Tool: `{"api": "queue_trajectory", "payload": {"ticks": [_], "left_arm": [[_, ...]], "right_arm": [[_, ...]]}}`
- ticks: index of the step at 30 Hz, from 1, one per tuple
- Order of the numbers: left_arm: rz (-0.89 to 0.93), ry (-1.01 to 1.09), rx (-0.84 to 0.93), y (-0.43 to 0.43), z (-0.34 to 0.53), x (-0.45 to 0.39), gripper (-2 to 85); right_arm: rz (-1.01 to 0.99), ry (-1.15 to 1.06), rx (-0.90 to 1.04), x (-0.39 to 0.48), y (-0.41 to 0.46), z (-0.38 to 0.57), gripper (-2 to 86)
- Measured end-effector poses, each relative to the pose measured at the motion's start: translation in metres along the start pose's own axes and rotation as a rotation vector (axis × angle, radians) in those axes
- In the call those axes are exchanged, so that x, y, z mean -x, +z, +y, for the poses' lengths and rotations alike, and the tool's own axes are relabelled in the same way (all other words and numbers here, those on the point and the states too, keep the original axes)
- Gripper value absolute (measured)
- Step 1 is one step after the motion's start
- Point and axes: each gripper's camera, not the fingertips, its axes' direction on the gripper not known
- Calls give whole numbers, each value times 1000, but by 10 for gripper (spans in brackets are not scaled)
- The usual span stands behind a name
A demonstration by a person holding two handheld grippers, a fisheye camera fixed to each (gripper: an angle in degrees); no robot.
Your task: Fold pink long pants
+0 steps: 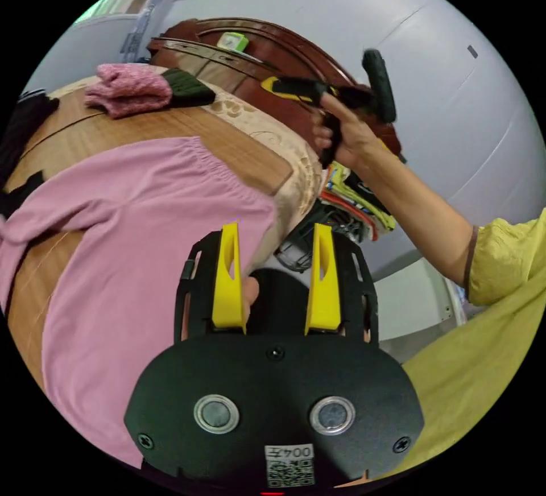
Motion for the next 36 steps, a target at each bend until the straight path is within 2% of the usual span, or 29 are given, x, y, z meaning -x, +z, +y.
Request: {"api": "queue_trajectory", "payload": {"ticks": [2, 5, 10, 13, 15, 19, 22, 23, 27, 33, 36], "left_arm": [[-98, -80, 8, -18, 39, 20, 167], [-258, -250, -3, -56, 109, 52, 162], [-492, -537, -94, -120, 209, 86, 155], [-567, -652, -104, -135, 236, 102, 152], [-578, -698, -97, -133, 244, 114, 151], [-678, -753, 34, -106, 243, 133, 136], [-691, -740, 29, -92, 242, 125, 135], [-688, -732, 25, -89, 241, 123, 136], [-599, -683, -20, -77, 233, 114, 137], [-496, -606, -20, -33, 192, 119, 131], [-466, -535, 9, 13, 164, 124, 125]], "right_arm": [[-16, 65, 127, -17, 21, 48, 14], [22, 42, 152, -29, 28, 87, -2], [204, -6, 254, -65, 43, 109, -5], [183, 15, 318, -107, 50, 116, -3], [110, -31, 422, -126, 63, 124, 1], [236, -318, 460, -144, 56, 147, 6], [380, -497, 502, -172, 50, 158, 4], [373, -517, 496, -192, 44, 162, 2], [344, -445, 485, -266, 23, 163, -3], [503, -390, 558, -405, 2, 168, -6], [549, -238, 610, -493, -14, 164, -6]]}}
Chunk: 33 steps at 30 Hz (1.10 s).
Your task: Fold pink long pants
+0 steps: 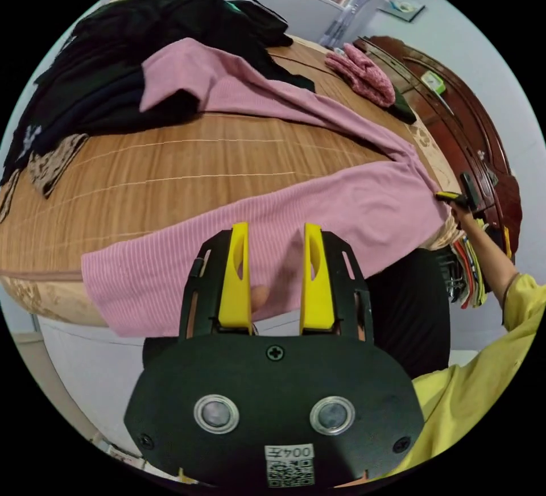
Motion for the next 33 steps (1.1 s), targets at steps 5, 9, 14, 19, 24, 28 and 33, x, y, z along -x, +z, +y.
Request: {"api": "queue_trajectory", "payload": {"ticks": [5, 9, 14, 19, 24, 28, 33], "left_arm": [[12, 70, -37, 39, -42, -41, 122], [52, 79, 7, 58, -69, -45, 121], [12, 58, -25, 22, -57, -30, 121], [-123, -20, 52, 18, -24, 35, 92], [-48, -6, -41, -10, -20, 49, 72], [-145, 142, -186, -48, -79, 42, 76], [-331, 326, -92, -42, -187, 29, 102]], "right_arm": [[-305, 357, -20, -139, 22, 54, -7], [-649, 523, -243, -194, 6, 123, -7], [-1078, 409, -315, -164, -5, 200, -7], [-1308, 403, -256, -125, 12, 241, -7], [-1401, 421, -236, -120, 42, 272, -7], [-1324, 398, -216, -123, 64, 290, -7], [-1223, 388, -193, -127, 81, 286, -7]]}}
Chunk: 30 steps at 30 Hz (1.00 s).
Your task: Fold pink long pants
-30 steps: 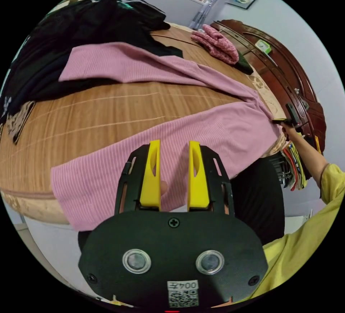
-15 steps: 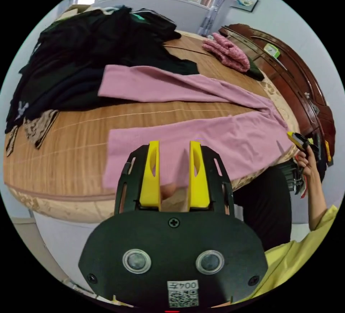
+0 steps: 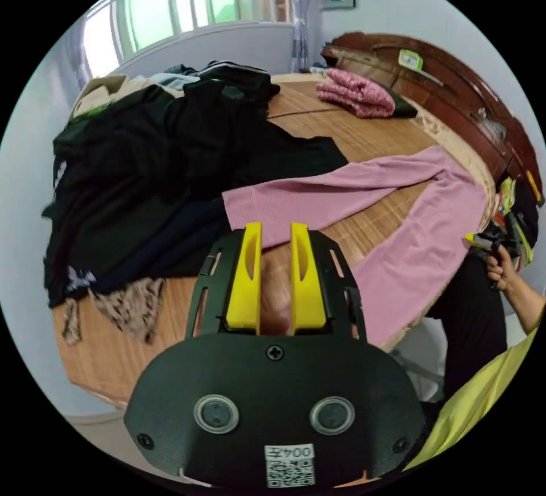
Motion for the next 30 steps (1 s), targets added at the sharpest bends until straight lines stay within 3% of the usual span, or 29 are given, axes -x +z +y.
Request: {"api": "queue_trajectory", "payload": {"ticks": [5, 11, 14, 18, 23, 26, 30], "left_arm": [[-107, 79, 157, 54, -67, 18, 152], [67, 122, 271, 106, -101, 32, 166], [89, 136, 302, 122, -106, 32, 145], [169, 156, 277, 110, -110, 27, 41], [93, 331, 94, 29, -124, -10, 21], [23, 452, -164, -55, -125, -31, 16], [-240, 597, -476, -137, -80, -59, 20]], "right_arm": [[114, -22, 48, -15, 21, -13, -7], [83, -16, 59, -45, 45, -25, -7], [80, -19, 63, -57, 62, -30, -8], [87, -25, 60, -68, 86, -35, -7], [84, -25, 55, -84, 130, -42, -8], [87, -26, 51, -92, 158, -44, -7], [88, -19, 45, -100, 196, -47, -7]]}}
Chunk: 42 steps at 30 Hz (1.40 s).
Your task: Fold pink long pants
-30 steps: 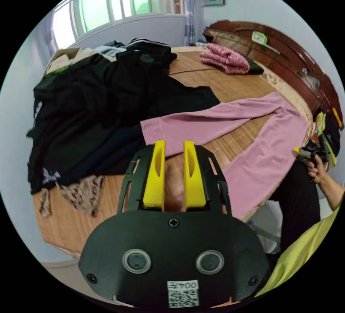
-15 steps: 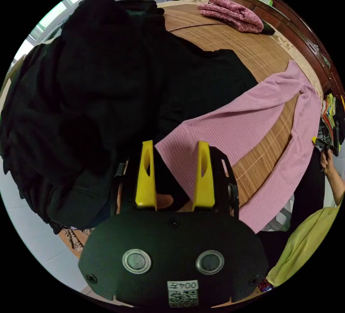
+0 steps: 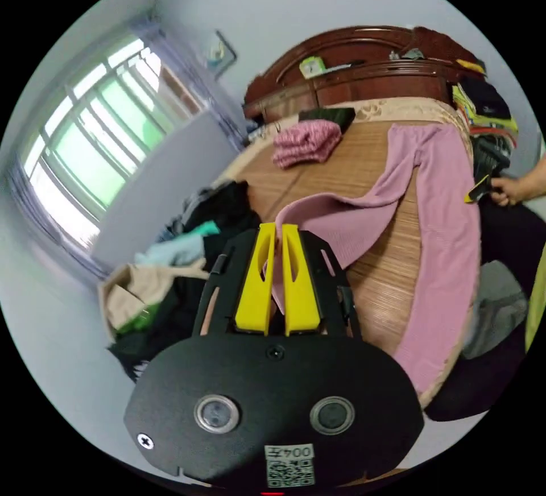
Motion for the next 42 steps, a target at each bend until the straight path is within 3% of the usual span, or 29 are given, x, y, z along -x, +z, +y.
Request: {"api": "queue_trajectory", "payload": {"ticks": [2, 4, 7, 11, 15, 20, 22, 25, 27, 29, 33, 38, 42], "left_arm": [[-152, 102, 17, -8, 21, -34, 25], [-289, 204, 160, 15, 70, -89, 37], [-298, 362, 405, 63, 147, -160, 59], [-291, 283, 431, 66, 201, -180, 62], [-157, -54, 449, 61, 241, -124, 56], [360, -693, 438, 83, 313, -51, 66], [517, -991, 365, 92, 360, -51, 71], [594, -1220, 315, 109, 411, -75, 72], [517, -1222, 333, 119, 428, -83, 79], [404, -1142, 337, 125, 432, -82, 91], [290, -899, 357, 156, 435, -65, 119], [378, -803, 436, 219, 461, -46, 134], [418, -782, 493, 267, 488, -45, 139]], "right_arm": [[1, 4, -5, -2, 28, -3, -7], [5, 2, -9, -2, 50, -4, -7], [10, -1, -9, -2, 90, -8, -7], [9, 4, -11, -2, 148, -11, -6], [9, 4, -11, 1, 202, -12, -7], [26, -27, -5, 24, 285, -9, -5], [6, -202, -38, 67, 317, -9, -3], [60, -537, -53, 160, 390, -20, 7], [122, -713, -65, 212, 442, -30, 43], [186, -847, 56, 269, 521, -51, 70], [284, -1014, 140, 337, 640, -68, 86], [452, -1275, 240, 404, 816, -52, 131], [541, -1335, 328, 415, 907, -50, 124]]}}
